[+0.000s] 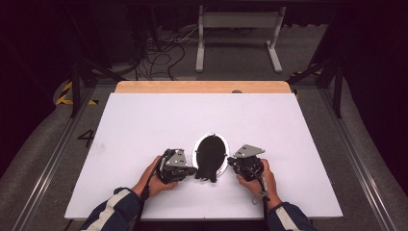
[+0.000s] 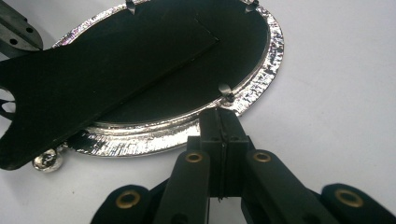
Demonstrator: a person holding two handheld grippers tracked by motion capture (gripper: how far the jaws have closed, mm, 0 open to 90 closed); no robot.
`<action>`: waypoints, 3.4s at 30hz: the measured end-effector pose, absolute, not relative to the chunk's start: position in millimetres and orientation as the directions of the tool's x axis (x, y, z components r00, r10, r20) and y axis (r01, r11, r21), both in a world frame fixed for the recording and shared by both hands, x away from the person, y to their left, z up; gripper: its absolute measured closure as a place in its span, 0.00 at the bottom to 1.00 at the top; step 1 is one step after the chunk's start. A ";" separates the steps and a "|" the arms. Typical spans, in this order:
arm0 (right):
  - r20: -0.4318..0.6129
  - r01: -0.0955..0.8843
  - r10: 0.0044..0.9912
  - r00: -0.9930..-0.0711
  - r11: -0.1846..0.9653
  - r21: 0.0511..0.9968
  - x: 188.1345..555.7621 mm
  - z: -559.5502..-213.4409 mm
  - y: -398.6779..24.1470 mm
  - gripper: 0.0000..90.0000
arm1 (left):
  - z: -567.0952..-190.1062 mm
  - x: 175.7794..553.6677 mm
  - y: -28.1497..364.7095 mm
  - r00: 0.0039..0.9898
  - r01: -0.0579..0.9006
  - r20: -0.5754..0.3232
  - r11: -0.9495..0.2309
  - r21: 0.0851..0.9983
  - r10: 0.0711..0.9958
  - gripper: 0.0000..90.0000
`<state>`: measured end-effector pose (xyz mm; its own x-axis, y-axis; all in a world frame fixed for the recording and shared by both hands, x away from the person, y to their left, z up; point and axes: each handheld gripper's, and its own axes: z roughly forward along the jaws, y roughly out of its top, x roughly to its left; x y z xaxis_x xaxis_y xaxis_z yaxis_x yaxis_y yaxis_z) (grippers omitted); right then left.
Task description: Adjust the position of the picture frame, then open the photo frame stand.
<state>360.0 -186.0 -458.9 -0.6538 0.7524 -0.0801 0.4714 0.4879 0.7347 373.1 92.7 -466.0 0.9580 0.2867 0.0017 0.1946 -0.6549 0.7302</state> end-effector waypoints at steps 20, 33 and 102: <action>-0.058 0.474 0.756 -0.651 0.465 0.747 368.5 -460.3 -195.8 1.00 | -466.0 374.9 84.1 0.960 0.194 -0.004 -0.651 0.734 0.281 1.00; -0.051 0.446 0.736 -0.675 0.463 0.766 361.2 -448.5 -209.9 0.98 | -446.3 371.2 108.3 0.948 0.147 0.061 -0.601 0.786 0.312 0.94; -0.007 0.423 0.572 -0.820 0.616 0.665 322.1 -451.1 -165.4 0.81 | -463.3 317.4 248.6 0.735 0.416 0.012 -0.465 0.781 0.678 0.25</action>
<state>322.1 -165.4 -451.1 -0.8204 0.5717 -0.0068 0.4234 0.6156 0.6646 317.4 248.6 -463.3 0.7351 0.6779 0.0124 0.4159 -0.4652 0.7814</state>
